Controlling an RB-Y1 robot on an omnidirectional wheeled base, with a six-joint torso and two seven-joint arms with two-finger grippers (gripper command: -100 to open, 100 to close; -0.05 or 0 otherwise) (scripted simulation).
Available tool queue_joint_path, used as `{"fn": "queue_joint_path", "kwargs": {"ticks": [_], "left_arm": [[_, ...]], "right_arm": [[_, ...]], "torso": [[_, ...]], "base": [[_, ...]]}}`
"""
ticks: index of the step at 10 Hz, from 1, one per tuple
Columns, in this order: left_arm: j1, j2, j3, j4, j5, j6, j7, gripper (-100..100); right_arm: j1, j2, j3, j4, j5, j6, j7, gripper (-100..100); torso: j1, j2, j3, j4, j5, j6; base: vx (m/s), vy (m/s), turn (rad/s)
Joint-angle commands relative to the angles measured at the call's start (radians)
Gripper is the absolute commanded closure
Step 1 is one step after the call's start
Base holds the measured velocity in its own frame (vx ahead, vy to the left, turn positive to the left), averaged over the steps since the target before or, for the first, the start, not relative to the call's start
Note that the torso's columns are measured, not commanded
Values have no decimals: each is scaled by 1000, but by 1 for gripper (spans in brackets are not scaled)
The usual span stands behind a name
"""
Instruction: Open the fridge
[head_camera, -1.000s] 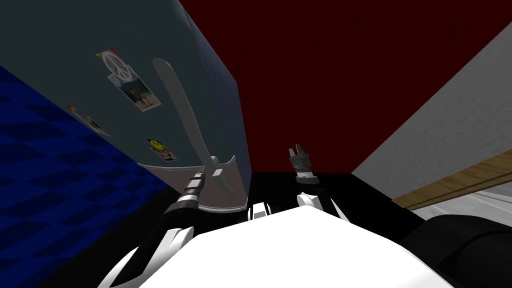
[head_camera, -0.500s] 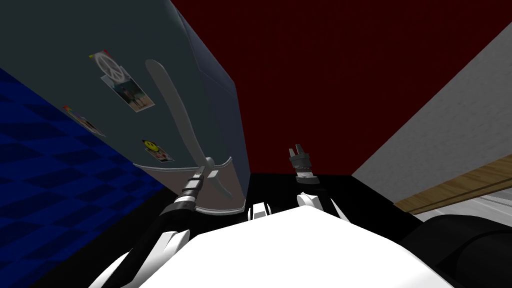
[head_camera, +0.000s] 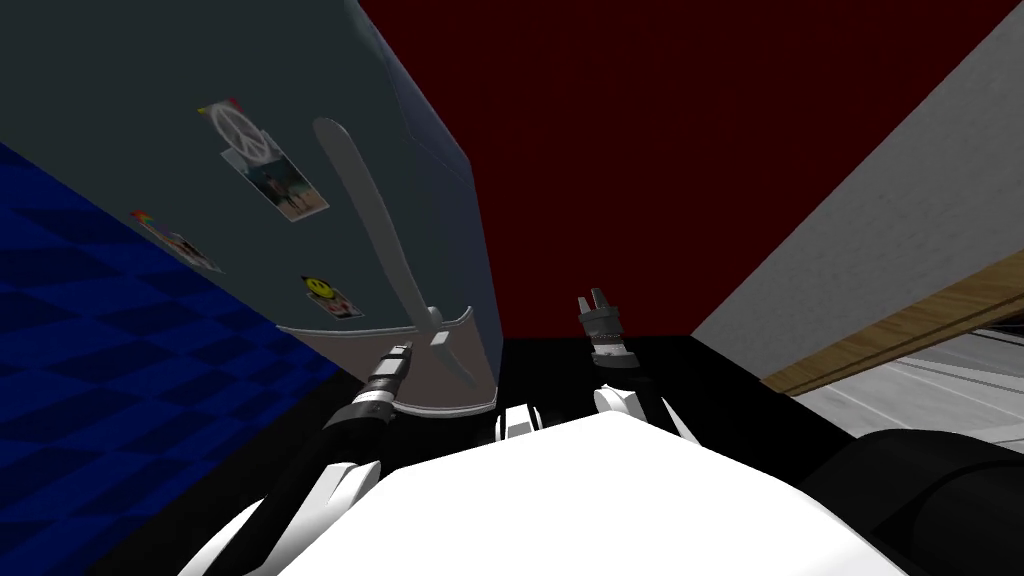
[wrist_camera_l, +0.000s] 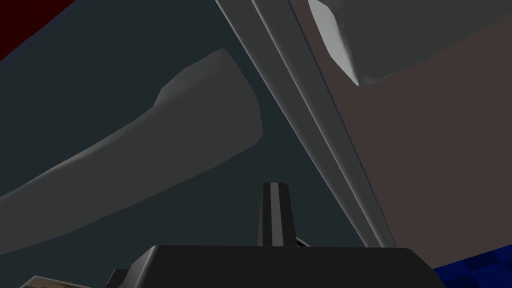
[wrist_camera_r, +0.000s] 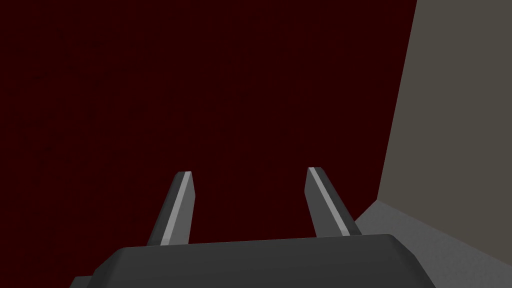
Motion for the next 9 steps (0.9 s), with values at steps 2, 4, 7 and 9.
{"fn": "queue_joint_path", "kwargs": {"ticks": [2, 4, 7, 9], "left_arm": [[8, 57, -43, -10, 30, -20, -2, 100], [9, 75, -57, -13, 40, -25, -2, 100], [12, 111, -85, -18, 58, -36, -4, 100], [15, 147, -112, -24, 77, -47, -5, 100]], "right_arm": [[0, 0, 0, 0, 0, 0, 0, 0], [0, 0, 0, 0, 0, 0, 0, 0], [0, 0, 0, 0, 0, 0, 0, 0], [0, 0, 0, 0, 0, 0, 0, 0]], "torso": [[-5, -4, -3, -2, -2, 0], [-1, -9, -6, -3, -1, 0], [-9, -7, -5, -2, -4, 0], [-4, -7, -5, -2, -2, 0]], "base": [[-297, 301, -142], [-238, 308, -84], [-238, 178, -86], [-268, 232, -100]]}}
